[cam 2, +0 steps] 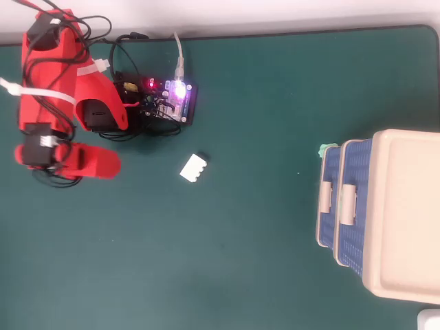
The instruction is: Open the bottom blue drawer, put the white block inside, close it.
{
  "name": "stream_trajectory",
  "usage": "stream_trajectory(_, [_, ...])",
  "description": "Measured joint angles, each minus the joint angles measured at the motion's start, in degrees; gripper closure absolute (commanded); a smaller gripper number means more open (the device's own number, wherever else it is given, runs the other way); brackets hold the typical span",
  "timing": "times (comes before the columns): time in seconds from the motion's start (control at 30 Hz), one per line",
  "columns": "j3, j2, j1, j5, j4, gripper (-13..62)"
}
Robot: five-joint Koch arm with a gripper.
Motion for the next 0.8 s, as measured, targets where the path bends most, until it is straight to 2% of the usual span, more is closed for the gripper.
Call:
stream_trajectory(0.1, [-10.9,-0.09,-1.14,1.58,0.79,15.8])
stream_trajectory(0.17, [-14.33,-0.79,-5.27,7.65,0.53,15.9])
stream_trajectory(0.27, [-14.33,-3.43,-21.97,22.32,-6.68,15.8])
stream_trajectory(0.3, [-14.33,-4.66,-31.99,31.9,-13.27,15.8])
stream_trajectory(0.43, [-13.71,-14.59,-52.91,56.16,-38.58,15.7])
stream_trajectory(0.6, [-11.07,-29.88,-59.68,70.49,-68.73,15.8])
stream_trajectory(0.8, [-5.8,-49.83,-66.27,72.16,-106.26,15.8])
